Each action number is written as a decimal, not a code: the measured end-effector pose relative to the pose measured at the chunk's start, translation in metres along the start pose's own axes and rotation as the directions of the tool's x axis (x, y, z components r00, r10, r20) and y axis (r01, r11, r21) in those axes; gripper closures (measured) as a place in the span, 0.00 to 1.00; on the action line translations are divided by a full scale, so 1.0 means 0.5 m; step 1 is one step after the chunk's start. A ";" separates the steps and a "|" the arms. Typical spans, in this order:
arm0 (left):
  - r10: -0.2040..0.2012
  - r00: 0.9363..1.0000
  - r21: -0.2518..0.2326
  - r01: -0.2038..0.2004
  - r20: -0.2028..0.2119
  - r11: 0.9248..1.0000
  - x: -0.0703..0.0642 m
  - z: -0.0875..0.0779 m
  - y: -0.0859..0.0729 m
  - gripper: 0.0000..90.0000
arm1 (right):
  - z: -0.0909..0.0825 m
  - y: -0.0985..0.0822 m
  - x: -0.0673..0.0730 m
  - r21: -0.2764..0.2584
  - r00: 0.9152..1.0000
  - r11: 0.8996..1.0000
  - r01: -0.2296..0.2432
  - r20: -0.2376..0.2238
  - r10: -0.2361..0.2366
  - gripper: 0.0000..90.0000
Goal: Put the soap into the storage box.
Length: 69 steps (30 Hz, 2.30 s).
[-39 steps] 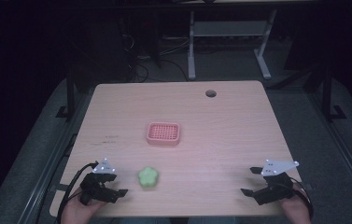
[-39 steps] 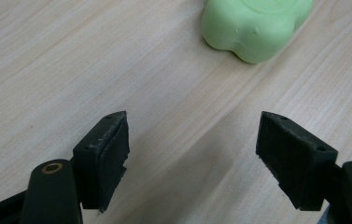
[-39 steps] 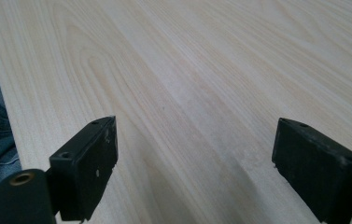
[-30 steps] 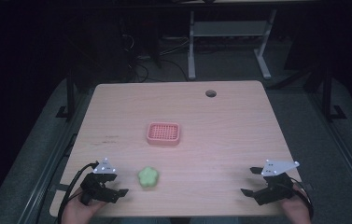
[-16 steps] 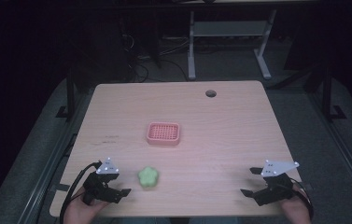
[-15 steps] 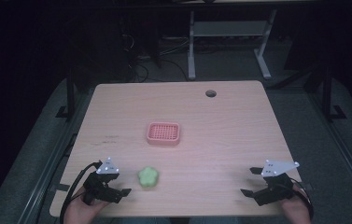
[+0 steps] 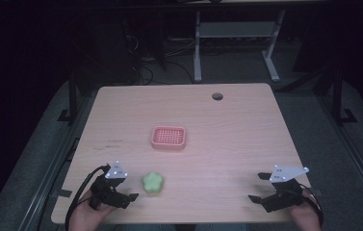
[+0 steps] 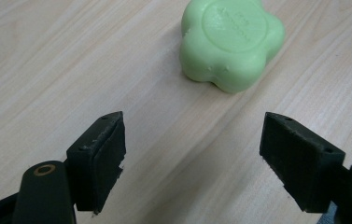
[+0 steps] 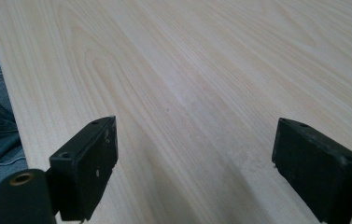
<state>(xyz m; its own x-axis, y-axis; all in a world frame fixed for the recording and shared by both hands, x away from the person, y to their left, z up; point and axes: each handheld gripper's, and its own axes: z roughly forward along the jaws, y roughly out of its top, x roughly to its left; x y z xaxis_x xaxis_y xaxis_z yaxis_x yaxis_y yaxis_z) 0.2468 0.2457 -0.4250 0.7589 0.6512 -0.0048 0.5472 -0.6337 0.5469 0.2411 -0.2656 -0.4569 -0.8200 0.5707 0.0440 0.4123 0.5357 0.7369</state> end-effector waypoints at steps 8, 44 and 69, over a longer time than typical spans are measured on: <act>0.013 1.000 0.005 -0.013 0.016 1.000 -0.001 -0.009 0.021 0.24 | 0.002 -0.001 0.002 0.010 1.000 1.000 -0.013 0.001 0.013 0.15; 0.113 0.993 0.143 -0.118 0.038 0.983 -0.049 0.072 0.144 0.25 | -0.003 -0.002 0.000 0.006 1.000 1.000 -0.020 0.007 0.019 0.15; 0.012 1.000 0.219 -0.013 0.007 0.976 -0.049 0.123 0.139 0.27 | 0.000 0.003 0.006 0.009 1.000 1.000 -0.002 -0.003 0.002 0.15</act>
<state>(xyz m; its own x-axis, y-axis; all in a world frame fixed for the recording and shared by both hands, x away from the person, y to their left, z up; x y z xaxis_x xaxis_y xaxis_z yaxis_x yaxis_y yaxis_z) 0.2882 0.1601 -0.4381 0.7679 0.6406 -0.0046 0.6013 -0.7183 0.3500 0.2393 -0.2630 -0.4556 -0.8204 0.5698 0.0474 0.4173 0.5402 0.7308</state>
